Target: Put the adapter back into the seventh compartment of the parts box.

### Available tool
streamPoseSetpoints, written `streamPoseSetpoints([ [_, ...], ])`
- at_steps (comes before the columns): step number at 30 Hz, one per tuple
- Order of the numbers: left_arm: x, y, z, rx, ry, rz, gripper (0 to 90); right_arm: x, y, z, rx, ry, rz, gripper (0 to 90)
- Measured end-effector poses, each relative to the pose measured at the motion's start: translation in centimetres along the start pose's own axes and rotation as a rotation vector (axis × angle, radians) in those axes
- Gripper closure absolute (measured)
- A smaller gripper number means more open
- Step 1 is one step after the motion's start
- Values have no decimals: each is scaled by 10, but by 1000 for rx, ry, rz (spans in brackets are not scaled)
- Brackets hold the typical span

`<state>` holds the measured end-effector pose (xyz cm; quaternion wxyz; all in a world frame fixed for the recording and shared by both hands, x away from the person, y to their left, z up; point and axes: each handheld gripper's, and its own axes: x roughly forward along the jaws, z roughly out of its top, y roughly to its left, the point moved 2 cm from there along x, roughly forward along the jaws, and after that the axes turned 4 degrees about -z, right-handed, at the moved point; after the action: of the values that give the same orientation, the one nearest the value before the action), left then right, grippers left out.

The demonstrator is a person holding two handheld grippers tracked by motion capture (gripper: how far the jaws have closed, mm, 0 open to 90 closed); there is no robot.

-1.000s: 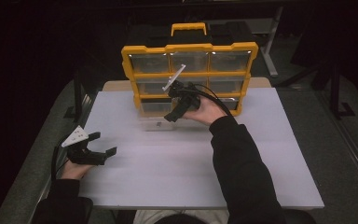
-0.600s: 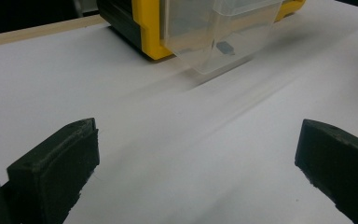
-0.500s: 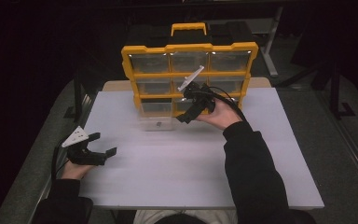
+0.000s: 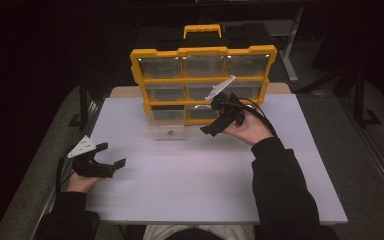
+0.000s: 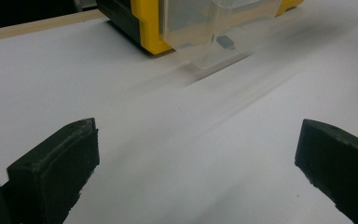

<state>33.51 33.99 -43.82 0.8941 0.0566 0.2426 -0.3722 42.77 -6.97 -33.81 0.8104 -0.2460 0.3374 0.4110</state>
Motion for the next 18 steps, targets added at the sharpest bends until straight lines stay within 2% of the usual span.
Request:
streamPoseSetpoints([
  [10,0,0,0,-1,2,3,0,-8,-4,-21,27,-13,-12,0],
  [18,-1,0,0,-1,4,10,0,-15,-10,-41,70,-27,-21,0],
])
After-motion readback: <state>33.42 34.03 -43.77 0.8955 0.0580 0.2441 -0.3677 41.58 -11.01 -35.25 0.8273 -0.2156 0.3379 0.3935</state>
